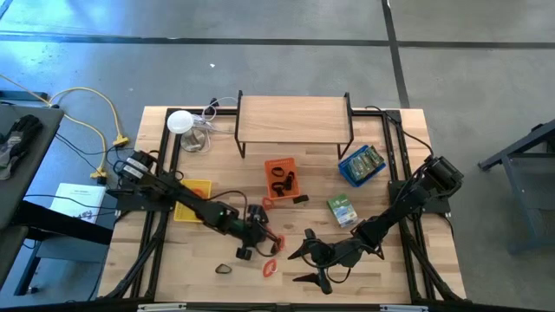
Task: Pick & Place Office Desk Supplies
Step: Put the orange spring key chain into the yellow bin
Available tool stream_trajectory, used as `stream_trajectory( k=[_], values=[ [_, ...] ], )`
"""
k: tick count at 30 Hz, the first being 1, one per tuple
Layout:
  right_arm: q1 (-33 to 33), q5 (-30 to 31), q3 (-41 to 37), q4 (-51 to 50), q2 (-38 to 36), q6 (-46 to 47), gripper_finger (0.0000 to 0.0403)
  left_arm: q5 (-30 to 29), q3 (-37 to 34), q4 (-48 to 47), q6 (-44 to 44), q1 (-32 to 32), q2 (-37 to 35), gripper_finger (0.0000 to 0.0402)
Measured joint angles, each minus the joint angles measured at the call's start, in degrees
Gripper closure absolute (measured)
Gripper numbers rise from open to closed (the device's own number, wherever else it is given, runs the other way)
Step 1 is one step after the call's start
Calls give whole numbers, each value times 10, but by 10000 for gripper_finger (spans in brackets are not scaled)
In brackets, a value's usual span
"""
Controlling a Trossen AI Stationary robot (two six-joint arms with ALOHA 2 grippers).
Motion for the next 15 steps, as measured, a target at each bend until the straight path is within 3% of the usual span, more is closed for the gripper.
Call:
stream_trajectory(
  k=[9,15],
  values=[
    [0,0,0,0,0,1,113,-10,-1,-19,-1,-1,1,387],
    [0,0,0,0,0,1,113,-25,-3,1,20,-21,-12,391]
  ],
)
